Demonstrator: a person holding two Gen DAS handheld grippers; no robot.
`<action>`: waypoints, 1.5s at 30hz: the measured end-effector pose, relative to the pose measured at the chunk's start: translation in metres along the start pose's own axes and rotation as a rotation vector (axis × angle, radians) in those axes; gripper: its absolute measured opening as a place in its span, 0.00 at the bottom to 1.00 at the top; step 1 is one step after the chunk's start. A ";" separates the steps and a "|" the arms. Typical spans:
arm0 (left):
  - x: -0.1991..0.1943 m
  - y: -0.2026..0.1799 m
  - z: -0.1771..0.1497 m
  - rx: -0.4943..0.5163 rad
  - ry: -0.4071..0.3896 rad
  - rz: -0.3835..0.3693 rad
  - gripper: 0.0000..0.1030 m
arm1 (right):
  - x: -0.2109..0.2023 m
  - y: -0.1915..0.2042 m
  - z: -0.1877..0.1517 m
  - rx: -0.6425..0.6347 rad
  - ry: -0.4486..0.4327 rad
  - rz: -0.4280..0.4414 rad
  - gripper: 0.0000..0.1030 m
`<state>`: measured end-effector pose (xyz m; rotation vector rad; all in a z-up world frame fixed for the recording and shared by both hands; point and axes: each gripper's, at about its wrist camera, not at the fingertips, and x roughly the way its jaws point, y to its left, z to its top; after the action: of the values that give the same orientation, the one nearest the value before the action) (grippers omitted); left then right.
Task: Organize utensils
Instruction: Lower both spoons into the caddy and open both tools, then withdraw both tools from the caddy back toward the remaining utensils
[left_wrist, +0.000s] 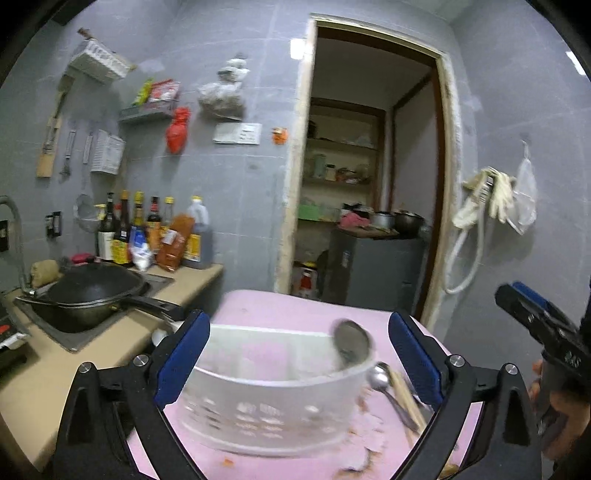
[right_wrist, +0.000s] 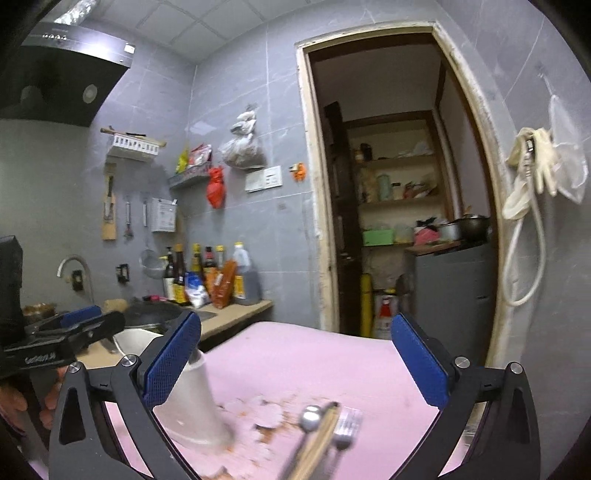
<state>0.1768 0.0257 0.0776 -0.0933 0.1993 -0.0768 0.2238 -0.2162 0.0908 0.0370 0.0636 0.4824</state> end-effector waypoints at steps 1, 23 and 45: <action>0.000 -0.005 -0.003 0.003 0.009 -0.013 0.92 | -0.003 -0.003 0.000 -0.002 0.002 -0.006 1.00; 0.040 -0.081 -0.055 0.064 0.363 -0.195 0.88 | -0.003 -0.087 -0.059 0.123 0.335 -0.093 0.91; 0.111 -0.093 -0.097 0.114 0.651 -0.166 0.30 | 0.046 -0.082 -0.099 0.111 0.705 0.107 0.40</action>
<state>0.2598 -0.0846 -0.0290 0.0328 0.8364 -0.2842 0.2956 -0.2649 -0.0145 -0.0229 0.7833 0.5806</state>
